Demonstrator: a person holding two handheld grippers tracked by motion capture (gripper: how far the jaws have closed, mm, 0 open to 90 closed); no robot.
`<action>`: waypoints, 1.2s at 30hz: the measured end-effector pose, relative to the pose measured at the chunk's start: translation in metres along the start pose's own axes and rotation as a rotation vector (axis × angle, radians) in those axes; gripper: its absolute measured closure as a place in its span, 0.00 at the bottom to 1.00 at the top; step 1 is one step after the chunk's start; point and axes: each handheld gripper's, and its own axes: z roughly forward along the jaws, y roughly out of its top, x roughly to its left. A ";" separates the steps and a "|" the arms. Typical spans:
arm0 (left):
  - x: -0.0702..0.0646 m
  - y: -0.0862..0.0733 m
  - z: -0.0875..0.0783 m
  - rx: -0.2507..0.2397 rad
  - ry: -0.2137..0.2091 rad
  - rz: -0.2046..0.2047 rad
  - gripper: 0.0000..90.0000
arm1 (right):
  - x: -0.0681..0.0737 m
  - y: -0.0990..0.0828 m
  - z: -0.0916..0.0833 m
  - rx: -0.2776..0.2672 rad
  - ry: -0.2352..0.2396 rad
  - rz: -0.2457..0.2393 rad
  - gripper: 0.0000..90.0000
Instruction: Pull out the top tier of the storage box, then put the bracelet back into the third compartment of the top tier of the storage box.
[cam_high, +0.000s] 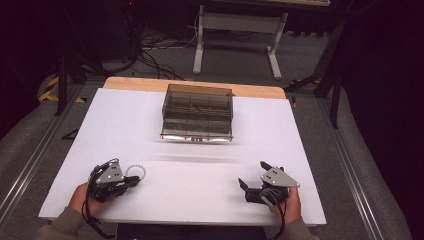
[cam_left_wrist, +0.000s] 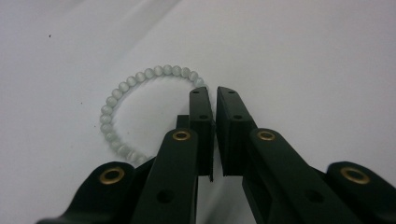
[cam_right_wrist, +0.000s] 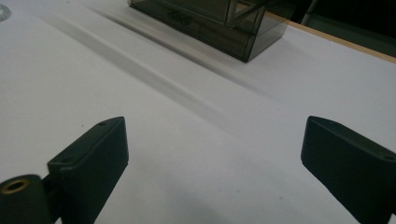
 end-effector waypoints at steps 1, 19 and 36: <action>0.000 0.000 0.000 0.000 0.002 0.004 0.95 | 0.000 0.000 0.000 0.001 0.001 -0.005 0.09; -0.013 0.004 -0.008 -0.074 0.076 0.057 0.95 | 0.001 0.001 -0.002 0.014 -0.017 -0.014 0.09; -0.015 0.014 -0.032 -0.206 0.139 0.045 0.95 | 0.001 0.002 -0.009 -0.016 -0.039 -0.008 0.09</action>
